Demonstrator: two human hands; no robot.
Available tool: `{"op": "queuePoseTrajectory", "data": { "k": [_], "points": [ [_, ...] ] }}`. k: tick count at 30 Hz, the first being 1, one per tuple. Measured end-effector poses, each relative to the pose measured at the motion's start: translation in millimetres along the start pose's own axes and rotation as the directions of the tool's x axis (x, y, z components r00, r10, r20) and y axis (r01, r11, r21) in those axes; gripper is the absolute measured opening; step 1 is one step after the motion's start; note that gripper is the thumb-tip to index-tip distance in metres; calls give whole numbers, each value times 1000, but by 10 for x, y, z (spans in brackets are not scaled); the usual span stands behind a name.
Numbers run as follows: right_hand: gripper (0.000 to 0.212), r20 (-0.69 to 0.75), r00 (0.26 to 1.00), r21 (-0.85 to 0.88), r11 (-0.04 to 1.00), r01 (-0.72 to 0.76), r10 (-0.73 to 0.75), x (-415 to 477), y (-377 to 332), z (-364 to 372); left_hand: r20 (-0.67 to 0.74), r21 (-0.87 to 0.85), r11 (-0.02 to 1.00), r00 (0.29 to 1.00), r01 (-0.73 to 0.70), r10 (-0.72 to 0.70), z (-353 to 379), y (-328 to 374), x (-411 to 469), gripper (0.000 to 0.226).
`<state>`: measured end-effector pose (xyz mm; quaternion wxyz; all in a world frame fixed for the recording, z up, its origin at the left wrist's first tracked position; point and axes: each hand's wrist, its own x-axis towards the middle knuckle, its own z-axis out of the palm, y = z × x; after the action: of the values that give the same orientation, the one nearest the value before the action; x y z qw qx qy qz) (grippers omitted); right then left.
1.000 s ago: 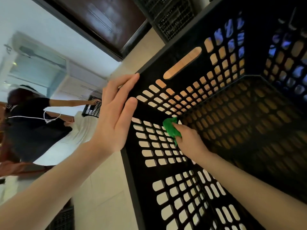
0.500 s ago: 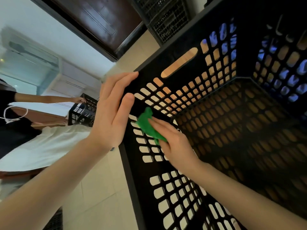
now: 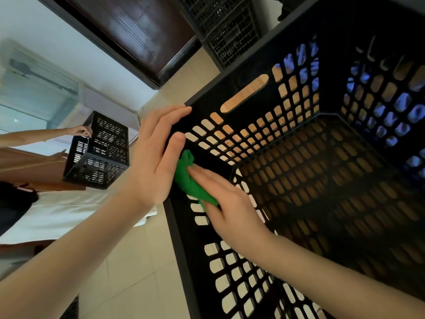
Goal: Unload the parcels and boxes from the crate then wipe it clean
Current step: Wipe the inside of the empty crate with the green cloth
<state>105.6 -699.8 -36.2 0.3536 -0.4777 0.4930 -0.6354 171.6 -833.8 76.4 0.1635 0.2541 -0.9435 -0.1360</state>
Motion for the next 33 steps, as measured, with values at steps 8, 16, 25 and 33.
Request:
{"op": "queuePoseTrajectory", "data": {
  "k": [8,16,25,33],
  "points": [
    [66,80,953,-259,929,-264,293,-249,625,-194,6,83,996,1000,16,-16,-24,100,9,41],
    [61,4,930,-155,919,-362,367,-225,422,-160,149,334,942,989,-39,-12,-52,195,-19,50],
    [71,95,994,-65,996,-55,61,-310,89,-132,-14,-19,955,955,297,-297,-30,670,-454,43],
    [56,48,875,-252,854,-456,481,-393,748,-267,58,51,959,958,280,-282,76,803,-553,47]
  ]
}}
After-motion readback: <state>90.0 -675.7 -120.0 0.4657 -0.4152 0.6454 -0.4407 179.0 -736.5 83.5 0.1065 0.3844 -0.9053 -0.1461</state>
